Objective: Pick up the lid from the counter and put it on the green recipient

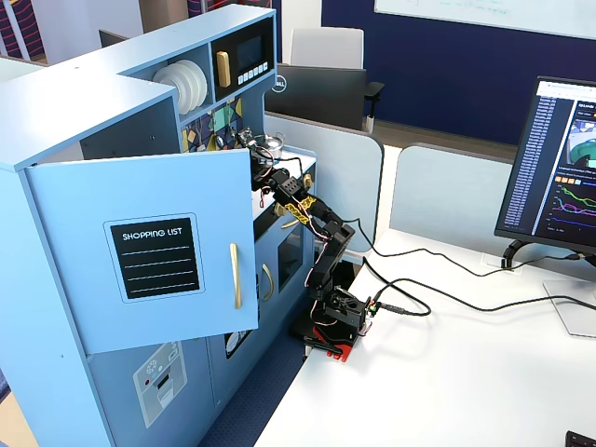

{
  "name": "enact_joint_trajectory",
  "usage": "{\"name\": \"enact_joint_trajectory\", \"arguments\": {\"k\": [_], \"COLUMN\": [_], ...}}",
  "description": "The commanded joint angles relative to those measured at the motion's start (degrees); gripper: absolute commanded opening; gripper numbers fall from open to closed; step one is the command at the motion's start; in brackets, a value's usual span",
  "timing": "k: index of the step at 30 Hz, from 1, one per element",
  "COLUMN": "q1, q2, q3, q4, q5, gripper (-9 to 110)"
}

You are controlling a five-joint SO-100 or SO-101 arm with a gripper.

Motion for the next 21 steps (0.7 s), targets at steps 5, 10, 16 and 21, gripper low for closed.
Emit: {"name": "enact_joint_trajectory", "arguments": {"k": [5,10,16,21], "q1": [-1.1,-1.1,-1.2,-1.7], "q2": [1.2,1.8,2.9,2.9], "q3": [0.6,2.3,4.5,4.6], "q4": [-1.8,-1.8,-1.8,-1.8], "q5": [0.8,0.5,0.4,0.1], "gripper": [0,0,0,0]}}
